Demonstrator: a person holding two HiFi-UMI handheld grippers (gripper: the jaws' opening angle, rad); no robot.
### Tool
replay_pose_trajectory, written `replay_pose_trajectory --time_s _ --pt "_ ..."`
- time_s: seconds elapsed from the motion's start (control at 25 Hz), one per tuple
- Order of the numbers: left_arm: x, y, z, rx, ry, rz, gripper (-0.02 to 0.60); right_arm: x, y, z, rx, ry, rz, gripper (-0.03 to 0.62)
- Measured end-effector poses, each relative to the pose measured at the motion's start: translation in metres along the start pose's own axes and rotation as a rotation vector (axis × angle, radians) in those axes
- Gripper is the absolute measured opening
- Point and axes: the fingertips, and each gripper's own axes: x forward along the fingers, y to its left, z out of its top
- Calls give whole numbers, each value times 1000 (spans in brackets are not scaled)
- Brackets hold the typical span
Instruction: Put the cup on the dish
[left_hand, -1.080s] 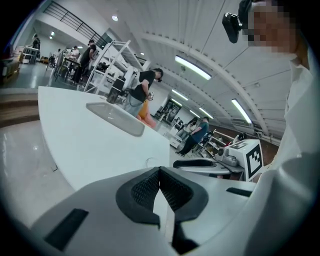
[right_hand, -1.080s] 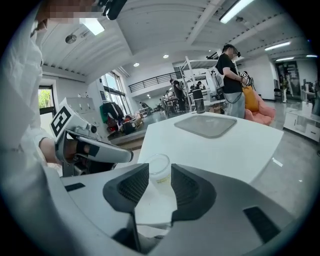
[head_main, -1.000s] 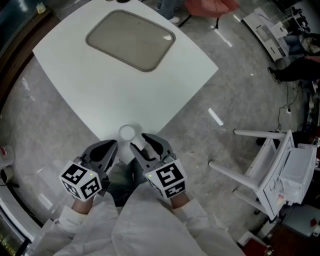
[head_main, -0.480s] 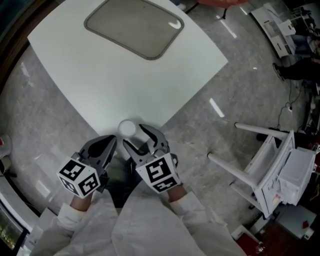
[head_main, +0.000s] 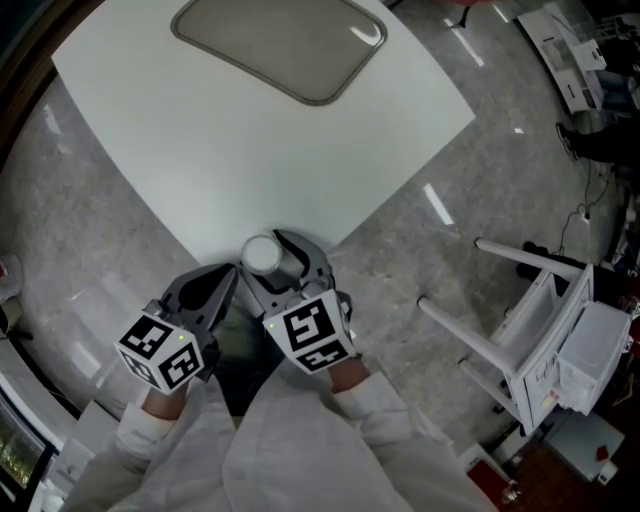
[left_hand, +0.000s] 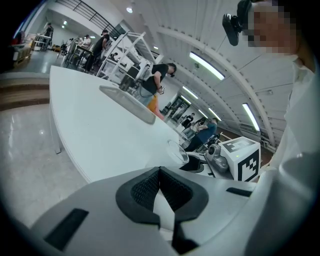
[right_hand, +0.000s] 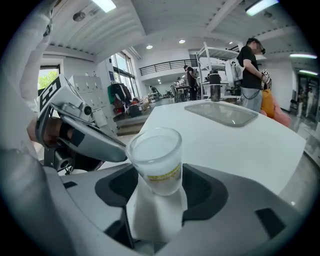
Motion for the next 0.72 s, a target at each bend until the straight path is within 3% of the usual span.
replay_pose_trajectory --time_s 0.72 --pt "1 3 0 9 17 -23 8 8 -2 -1 -48 7 13 264"
